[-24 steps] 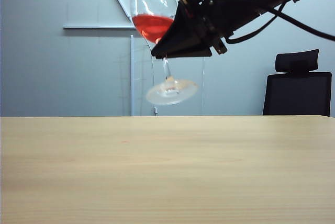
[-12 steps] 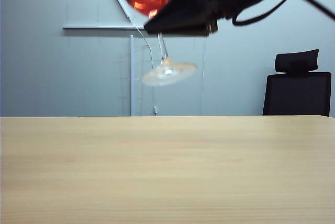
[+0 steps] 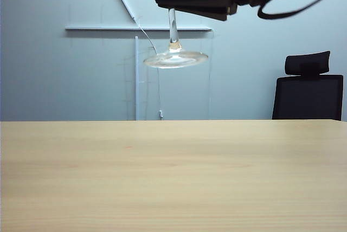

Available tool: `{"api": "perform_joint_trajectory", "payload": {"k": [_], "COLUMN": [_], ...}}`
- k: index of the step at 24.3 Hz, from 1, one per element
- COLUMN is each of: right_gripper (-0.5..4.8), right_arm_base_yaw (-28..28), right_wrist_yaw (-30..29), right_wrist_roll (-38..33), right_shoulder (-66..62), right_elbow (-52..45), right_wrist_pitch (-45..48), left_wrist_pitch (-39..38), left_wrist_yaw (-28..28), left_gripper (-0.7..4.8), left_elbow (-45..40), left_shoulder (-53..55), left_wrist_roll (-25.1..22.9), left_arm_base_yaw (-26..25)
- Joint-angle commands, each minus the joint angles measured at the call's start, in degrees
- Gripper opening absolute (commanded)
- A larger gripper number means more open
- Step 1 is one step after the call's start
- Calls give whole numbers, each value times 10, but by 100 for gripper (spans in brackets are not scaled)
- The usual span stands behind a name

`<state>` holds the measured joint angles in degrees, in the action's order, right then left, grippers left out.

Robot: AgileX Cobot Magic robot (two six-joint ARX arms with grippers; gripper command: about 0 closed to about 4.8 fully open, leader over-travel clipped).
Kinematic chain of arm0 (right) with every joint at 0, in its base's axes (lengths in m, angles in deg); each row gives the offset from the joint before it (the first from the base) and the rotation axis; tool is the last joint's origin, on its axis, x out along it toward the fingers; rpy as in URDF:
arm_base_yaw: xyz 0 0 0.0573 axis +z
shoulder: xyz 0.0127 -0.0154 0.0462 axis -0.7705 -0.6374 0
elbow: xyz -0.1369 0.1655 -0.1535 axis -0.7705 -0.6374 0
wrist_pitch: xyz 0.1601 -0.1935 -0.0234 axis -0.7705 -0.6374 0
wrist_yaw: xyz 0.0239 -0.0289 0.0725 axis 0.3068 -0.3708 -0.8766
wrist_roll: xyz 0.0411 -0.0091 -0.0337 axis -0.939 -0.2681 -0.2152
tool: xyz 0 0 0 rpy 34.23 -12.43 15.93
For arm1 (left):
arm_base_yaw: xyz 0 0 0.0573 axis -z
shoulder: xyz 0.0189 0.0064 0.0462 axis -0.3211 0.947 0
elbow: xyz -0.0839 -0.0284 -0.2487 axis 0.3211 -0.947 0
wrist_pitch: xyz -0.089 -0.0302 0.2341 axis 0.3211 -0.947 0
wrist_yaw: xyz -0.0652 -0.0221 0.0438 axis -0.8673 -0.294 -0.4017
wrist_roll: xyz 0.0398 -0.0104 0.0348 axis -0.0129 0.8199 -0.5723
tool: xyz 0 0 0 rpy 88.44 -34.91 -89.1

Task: Gently pick up the goblet, rotate it counterclockwise for two full turns (viewing from above), and then place it back on the table.

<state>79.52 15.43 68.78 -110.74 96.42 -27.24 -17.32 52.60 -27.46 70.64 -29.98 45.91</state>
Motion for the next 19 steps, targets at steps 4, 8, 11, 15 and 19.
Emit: {"api": "perform_joint_trajectory", "payload": {"k": [4, 8, 11, 15, 19], "right_gripper": [-7, -7, -7, -7, -7], "right_arm_base_yaw": [1, 1, 1, 1, 1], "right_wrist_yaw": [116, 265, 317, 355, 325], "right_wrist_roll": [-128, -144, -152, -204, -209], "right_shoulder": [7, 4, -29, -123, -201], "right_elbow": [-119, -162, -162, -155, -114], "right_wrist_pitch": [304, 373, 402, 485, 491], "left_wrist_pitch": [5, 5, 5, 5, 5], "left_wrist_yaw": [0, 0, 0, 0, 0], "left_gripper": [-5, -5, -5, -5, -5], "left_elbow": [2, 2, 2, 2, 2], "left_shoulder": [1, 1, 1, 1, 1], "left_wrist_roll": [0, 0, 0, 0, 0], "left_arm_base_yaw": [-1, -1, -1, -1, -1]}}
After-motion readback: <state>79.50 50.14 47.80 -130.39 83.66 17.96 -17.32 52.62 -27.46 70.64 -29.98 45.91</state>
